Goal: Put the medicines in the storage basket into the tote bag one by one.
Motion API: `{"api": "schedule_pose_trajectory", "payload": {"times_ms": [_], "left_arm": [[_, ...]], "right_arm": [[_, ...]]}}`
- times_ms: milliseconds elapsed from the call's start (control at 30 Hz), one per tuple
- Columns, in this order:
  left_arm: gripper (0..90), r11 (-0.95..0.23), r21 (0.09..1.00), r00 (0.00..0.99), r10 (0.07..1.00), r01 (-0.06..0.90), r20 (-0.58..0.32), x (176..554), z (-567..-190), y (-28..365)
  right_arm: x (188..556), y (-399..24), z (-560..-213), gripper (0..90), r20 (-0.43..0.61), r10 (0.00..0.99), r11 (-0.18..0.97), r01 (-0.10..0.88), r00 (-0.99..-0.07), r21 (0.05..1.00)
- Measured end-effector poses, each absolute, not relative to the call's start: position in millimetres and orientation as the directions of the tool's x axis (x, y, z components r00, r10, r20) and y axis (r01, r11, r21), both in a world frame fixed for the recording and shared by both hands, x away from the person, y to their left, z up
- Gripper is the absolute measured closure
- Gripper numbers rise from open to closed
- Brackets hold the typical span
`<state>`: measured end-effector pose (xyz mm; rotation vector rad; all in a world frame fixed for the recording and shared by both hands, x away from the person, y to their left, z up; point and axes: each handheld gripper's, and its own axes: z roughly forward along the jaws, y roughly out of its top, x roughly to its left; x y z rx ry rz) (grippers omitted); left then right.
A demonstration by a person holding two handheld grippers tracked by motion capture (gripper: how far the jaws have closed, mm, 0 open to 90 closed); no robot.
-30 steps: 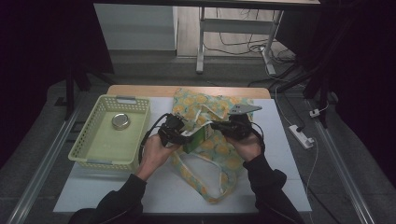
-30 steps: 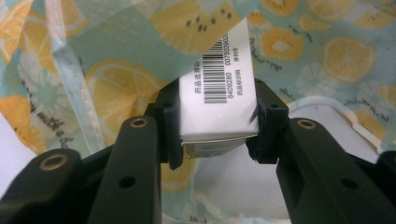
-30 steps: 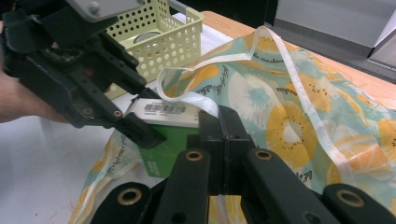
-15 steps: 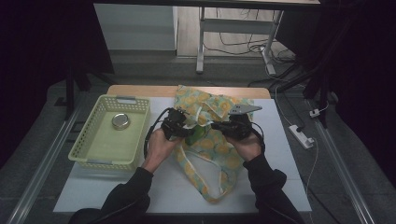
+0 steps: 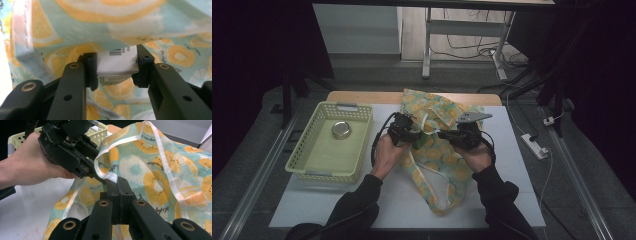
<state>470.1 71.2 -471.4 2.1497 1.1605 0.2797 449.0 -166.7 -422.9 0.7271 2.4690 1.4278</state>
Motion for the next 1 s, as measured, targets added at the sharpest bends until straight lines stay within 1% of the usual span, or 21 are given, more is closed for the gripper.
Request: {"api": "schedule_pose_trajectory", "payload": {"times_ms": [133,300,400,533,633,767,1000], "left_arm": [[61.5,-0.394,0.643,0.581,0.808,0.656,-0.097,473.7,-474.9,67.2],[59.3,-0.397,0.667,0.594,0.8,0.631,-0.086,473.0,-477.3,67.4],[48.7,-0.392,0.685,0.604,0.792,0.614,-0.088,469.9,-474.3,68.2],[40.0,-0.394,0.7,0.612,0.787,0.595,-0.077,463.2,-469.1,68.5],[35.4,-0.399,0.706,0.625,0.776,0.585,-0.079,458.0,-465.7,70.4],[29.6,-0.38,0.721,0.647,0.753,0.579,-0.123,451.8,-460.5,74.7],[23.4,-0.381,0.736,0.688,0.709,0.559,-0.155,437.1,-448.3,85.8]], "right_arm": [[449.0,-167.1,-422.6,89.8,0.072,0.507,0.411,0.315,-0.859,0.855],[449.5,-168.0,-423.0,89.8,0.07,0.512,0.411,0.316,-0.856,0.855],[450.2,-168.6,-423.3,89.8,0.071,0.511,0.41,0.315,-0.857,0.856],[450.7,-169.5,-423.5,89.8,0.07,0.515,0.41,0.317,-0.855,0.855],[450.6,-169.8,-423.2,89.8,0.069,0.516,0.408,0.316,-0.854,0.857],[451.0,-170.0,-423.3,89.8,0.071,0.516,0.408,0.317,-0.854,0.856],[450.7,-170.1,-423.1,89.8,0.067,0.517,0.408,0.315,-0.853,0.857]]}}
